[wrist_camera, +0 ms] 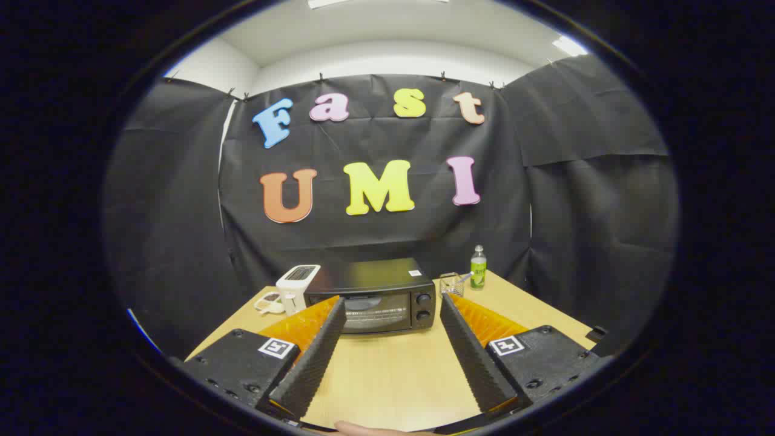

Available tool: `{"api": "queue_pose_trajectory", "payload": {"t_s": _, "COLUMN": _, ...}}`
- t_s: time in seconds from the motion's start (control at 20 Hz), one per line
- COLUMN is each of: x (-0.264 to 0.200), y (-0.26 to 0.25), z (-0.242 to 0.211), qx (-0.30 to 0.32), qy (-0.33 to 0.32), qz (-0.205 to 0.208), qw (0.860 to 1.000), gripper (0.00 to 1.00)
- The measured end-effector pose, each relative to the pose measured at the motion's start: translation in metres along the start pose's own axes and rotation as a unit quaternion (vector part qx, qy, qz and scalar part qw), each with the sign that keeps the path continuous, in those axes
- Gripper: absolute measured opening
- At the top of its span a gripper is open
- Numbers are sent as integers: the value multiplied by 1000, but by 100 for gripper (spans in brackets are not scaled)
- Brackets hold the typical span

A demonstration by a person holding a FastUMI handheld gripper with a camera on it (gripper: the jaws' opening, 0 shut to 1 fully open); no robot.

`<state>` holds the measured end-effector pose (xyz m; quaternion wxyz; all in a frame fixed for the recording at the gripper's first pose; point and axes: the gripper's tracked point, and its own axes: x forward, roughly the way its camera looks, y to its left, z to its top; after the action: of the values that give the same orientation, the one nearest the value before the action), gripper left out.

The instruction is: Open the toaster oven, put the food inside, and close the toaster oven door.

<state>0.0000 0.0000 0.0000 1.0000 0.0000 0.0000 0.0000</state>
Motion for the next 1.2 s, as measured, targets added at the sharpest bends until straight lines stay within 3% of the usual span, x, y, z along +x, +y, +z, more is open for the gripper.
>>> {"api": "queue_pose_trajectory", "payload": {"t_s": 0.85, "x": 3, "y": 5, "z": -16, "qx": -20, "qy": 7, "qz": 10, "qw": 1000, "gripper": 100}}
{"api": "queue_pose_trajectory", "payload": {"t_s": 1.05, "x": 32, "y": 10, "z": -17, "qx": -14, "qy": 7, "qz": 0, "qw": 1000, "gripper": 100}}
{"api": "queue_pose_trajectory", "payload": {"t_s": 1.2, "x": 82, "y": 20, "z": -19, "qx": -3, "qy": 13, "qz": -1, "qw": 1000, "gripper": 100}}
